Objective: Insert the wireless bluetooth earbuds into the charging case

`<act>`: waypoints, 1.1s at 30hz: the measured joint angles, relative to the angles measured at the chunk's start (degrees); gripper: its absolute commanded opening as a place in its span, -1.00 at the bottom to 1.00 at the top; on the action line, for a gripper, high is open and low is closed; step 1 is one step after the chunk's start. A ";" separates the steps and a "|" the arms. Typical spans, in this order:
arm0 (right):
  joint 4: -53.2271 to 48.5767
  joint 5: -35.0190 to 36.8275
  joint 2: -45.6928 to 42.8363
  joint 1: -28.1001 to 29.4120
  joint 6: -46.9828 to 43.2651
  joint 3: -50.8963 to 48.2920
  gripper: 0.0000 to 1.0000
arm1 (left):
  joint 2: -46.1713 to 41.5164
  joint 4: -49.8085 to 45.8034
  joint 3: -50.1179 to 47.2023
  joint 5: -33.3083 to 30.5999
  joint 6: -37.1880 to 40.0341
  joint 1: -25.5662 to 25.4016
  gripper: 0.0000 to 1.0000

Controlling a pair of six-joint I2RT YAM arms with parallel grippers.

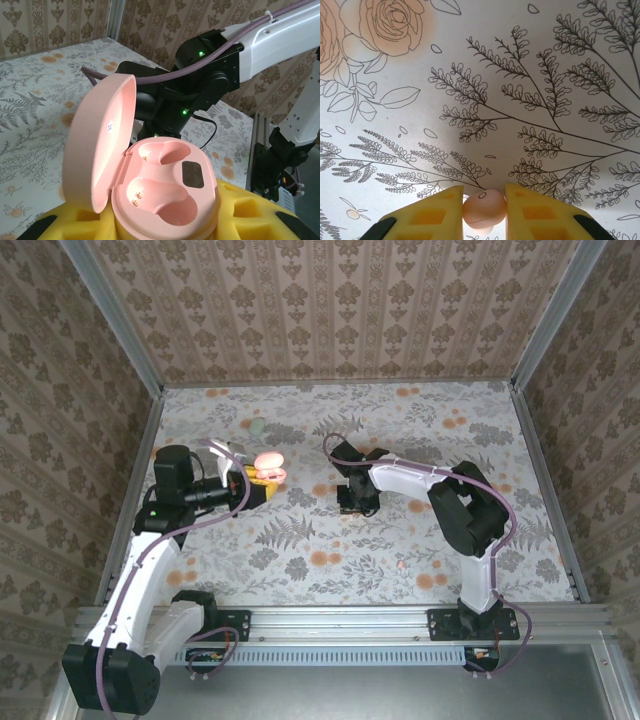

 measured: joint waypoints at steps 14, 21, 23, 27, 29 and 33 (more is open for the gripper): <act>1.33 -0.04 -18.25 0.02 -2.14 -5.20 -0.57 | 0.87 5.14 -2.86 -1.55 -0.28 -3.67 -0.83; 4.59 -0.28 -33.00 0.39 -4.11 -7.58 -0.57 | 5.25 11.43 -2.97 -4.11 -0.31 -8.96 -0.84; 5.25 -0.50 -36.50 0.52 -4.48 -7.65 -0.57 | 6.99 12.66 -2.86 -4.79 -0.46 -10.08 -0.84; 7.15 -1.62 -41.81 1.44 -4.72 -7.76 -0.55 | 9.53 14.99 -2.75 -5.81 -0.48 -12.28 -0.84; 8.63 -2.69 -43.43 2.19 -4.85 -7.80 -0.55 | 10.16 16.22 -2.75 -6.01 -0.50 -13.14 -0.84; 12.48 -6.34 -44.04 3.76 -4.90 -7.80 -0.55 | 11.19 18.51 -2.75 -6.01 -0.52 -14.25 -0.84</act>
